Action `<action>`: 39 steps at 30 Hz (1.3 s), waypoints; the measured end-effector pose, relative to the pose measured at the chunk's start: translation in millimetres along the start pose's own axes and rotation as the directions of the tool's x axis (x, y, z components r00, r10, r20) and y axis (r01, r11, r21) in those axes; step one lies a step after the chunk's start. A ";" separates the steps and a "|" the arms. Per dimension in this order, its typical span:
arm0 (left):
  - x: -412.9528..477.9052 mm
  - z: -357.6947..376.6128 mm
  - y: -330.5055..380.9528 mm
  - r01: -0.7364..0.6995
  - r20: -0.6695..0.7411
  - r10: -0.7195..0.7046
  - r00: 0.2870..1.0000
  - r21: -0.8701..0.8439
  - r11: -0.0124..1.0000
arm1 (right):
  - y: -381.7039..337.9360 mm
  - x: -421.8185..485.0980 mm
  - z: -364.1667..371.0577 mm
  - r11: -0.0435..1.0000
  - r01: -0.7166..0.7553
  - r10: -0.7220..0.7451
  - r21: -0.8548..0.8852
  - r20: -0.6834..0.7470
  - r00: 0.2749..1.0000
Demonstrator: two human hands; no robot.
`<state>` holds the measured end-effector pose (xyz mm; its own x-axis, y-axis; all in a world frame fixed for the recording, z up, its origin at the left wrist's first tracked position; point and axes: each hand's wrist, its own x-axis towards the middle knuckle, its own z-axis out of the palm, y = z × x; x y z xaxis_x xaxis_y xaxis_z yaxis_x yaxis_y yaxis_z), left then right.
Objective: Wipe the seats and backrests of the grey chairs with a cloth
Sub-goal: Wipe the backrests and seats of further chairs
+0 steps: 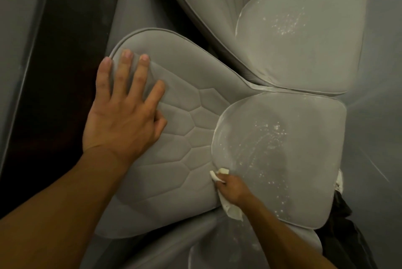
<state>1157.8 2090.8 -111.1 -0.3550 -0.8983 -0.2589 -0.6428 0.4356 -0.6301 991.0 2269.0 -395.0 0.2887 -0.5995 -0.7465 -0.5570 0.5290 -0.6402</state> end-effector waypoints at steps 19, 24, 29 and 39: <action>0.3 -4.2 1.6 0.005 0.036 -0.007 0.999 0.048 0.999 | -105.2 27.0 -5.7 0.816 -0.034 0.217 0.577 -0.251 0.943; -0.4 -4.0 1.3 0.015 0.031 -0.016 0.999 0.042 0.999 | -146.7 -27.9 -8.6 0.740 0.408 -0.163 0.535 -0.445 0.881; 0.1 -3.0 0.4 0.010 0.023 -0.010 1.000 0.013 1.000 | -116.5 -30.5 19.9 0.823 0.545 -0.449 0.161 -0.404 0.797; 0.0 -2.9 0.9 0.011 0.029 -0.011 1.000 -0.013 1.000 | -70.4 55.9 12.9 0.916 -0.061 0.197 0.395 -0.314 0.929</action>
<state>1155.2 2091.4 -109.6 -0.3280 -0.9043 -0.2732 -0.6554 0.4261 -0.6236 1056.4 2206.0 -393.9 -0.0864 -0.6408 -0.7628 -0.2202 0.7590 -0.6127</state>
